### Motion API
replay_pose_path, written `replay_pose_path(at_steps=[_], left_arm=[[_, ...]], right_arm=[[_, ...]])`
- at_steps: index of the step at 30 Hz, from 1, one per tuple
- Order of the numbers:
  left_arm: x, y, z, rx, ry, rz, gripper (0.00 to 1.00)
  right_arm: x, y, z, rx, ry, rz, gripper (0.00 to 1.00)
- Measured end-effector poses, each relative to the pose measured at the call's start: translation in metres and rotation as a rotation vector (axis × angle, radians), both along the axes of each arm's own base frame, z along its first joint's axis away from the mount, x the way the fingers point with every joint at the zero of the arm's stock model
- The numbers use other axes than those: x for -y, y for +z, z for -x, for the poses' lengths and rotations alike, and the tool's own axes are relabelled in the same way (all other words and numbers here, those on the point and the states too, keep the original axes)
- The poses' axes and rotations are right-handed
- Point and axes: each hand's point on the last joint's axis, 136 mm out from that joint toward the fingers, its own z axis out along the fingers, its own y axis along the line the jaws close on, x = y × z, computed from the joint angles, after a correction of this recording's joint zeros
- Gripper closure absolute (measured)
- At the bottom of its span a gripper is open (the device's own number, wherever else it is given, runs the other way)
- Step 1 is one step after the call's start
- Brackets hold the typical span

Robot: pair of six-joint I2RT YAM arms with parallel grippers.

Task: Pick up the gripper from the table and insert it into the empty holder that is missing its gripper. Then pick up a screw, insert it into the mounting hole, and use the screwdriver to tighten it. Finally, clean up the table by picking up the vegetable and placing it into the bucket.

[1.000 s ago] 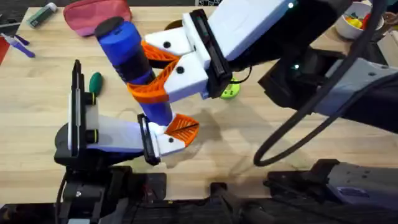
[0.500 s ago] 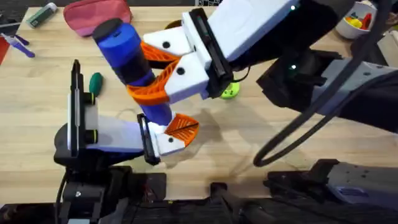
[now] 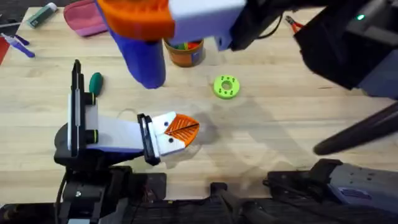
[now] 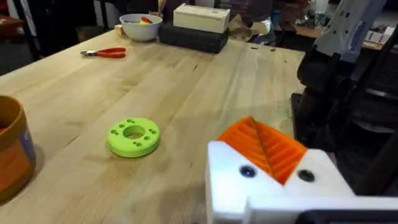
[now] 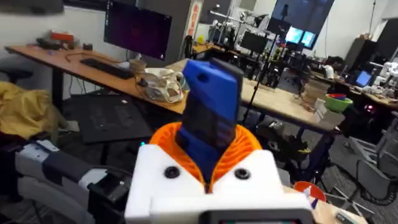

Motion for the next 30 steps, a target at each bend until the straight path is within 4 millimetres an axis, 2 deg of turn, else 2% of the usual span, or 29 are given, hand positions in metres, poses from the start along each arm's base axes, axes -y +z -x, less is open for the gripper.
replay_pose_path(at_steps=[3, 6, 10, 13, 17, 22, 26, 30], left_arm=[[0.000, 0.000, 0.000, 0.000, 0.000, 0.000, 0.981], [0.000, 0.000, 0.000, 0.000, 0.000, 0.000, 0.981], [0.000, 0.000, 0.000, 0.000, 0.000, 0.000, 0.981], [0.000, 0.000, 0.000, 0.000, 0.000, 0.000, 0.981], [0.000, 0.000, 0.000, 0.000, 0.000, 0.000, 0.981], [0.000, 0.000, 0.000, 0.000, 0.000, 0.000, 0.981], [0.000, 0.000, 0.000, 0.000, 0.000, 0.000, 0.981], [0.000, 0.000, 0.000, 0.000, 0.000, 0.000, 0.981]], right_arm=[[0.001, 0.004, -0.004, -0.035, -0.005, 0.022, 0.978], [0.000, -0.009, -0.017, -0.142, -0.030, 0.111, 0.978], [0.002, -0.045, -0.048, -0.328, -0.161, 0.295, 0.978], [0.014, -0.079, -0.074, -0.397, -0.363, 0.459, 0.978], [0.040, -0.100, -0.100, -0.300, -0.618, 0.622, 0.978], [0.081, -0.121, -0.132, -0.092, -0.888, 0.819, 0.978], [0.118, -0.150, -0.141, 0.031, -0.999, 1.035, 0.978], [0.147, -0.180, -0.137, 0.128, -0.987, 1.258, 0.978]])
